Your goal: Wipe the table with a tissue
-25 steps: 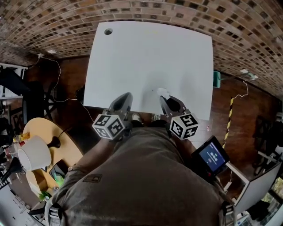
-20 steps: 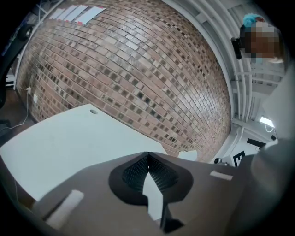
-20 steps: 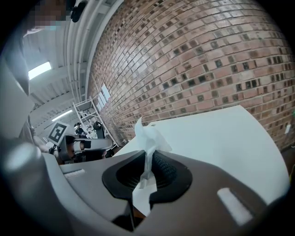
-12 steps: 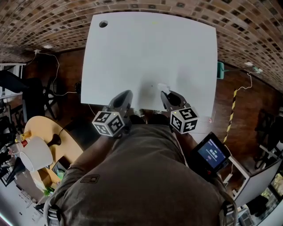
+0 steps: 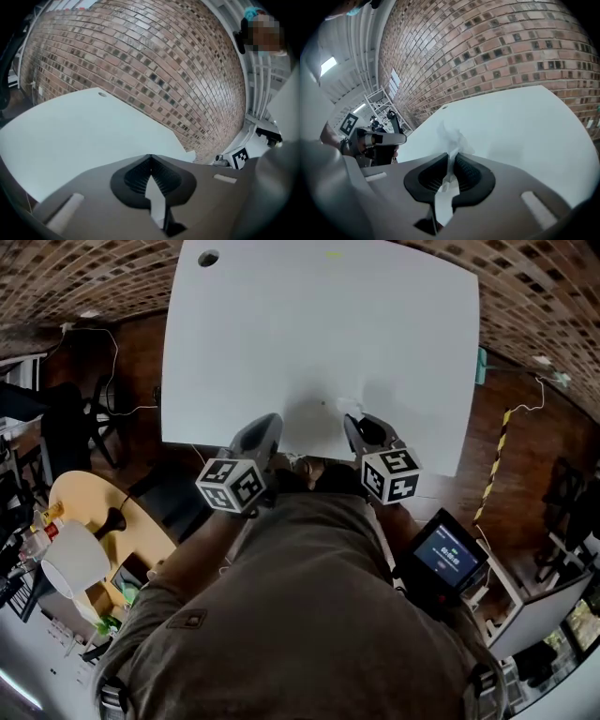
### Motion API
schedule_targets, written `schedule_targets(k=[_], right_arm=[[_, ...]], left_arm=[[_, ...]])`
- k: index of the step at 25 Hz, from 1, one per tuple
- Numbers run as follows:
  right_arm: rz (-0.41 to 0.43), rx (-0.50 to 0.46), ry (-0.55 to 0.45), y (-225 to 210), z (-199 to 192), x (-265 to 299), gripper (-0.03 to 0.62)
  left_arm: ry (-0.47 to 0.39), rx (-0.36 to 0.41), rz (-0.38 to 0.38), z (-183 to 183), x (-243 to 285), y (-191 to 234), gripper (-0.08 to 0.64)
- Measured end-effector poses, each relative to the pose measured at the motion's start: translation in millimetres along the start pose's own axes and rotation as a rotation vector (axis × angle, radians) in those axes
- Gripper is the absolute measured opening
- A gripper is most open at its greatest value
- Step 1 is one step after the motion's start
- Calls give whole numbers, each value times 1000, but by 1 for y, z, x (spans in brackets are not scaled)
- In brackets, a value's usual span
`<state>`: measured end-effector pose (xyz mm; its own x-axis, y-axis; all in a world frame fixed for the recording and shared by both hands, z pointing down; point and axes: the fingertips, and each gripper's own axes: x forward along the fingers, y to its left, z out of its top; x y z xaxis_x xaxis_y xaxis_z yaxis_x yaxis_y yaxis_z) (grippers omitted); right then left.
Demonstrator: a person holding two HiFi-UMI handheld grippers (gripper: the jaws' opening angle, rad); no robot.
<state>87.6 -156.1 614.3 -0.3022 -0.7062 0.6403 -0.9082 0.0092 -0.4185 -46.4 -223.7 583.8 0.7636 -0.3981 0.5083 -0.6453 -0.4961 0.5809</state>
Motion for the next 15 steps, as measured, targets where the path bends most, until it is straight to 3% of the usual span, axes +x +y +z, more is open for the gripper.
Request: schedule_targets(k=[8, 12, 15], right_arm=[[-40, -37, 95, -17, -16, 19, 51], [-50, -107, 155, -20, -21, 31, 51], [-71, -213, 197, -20, -18, 40, 51]], left_arm=[[38, -22, 22, -12, 8, 11, 2], [45, -34, 35, -16, 10, 18, 2], [43, -39, 41, -16, 11, 23, 2]])
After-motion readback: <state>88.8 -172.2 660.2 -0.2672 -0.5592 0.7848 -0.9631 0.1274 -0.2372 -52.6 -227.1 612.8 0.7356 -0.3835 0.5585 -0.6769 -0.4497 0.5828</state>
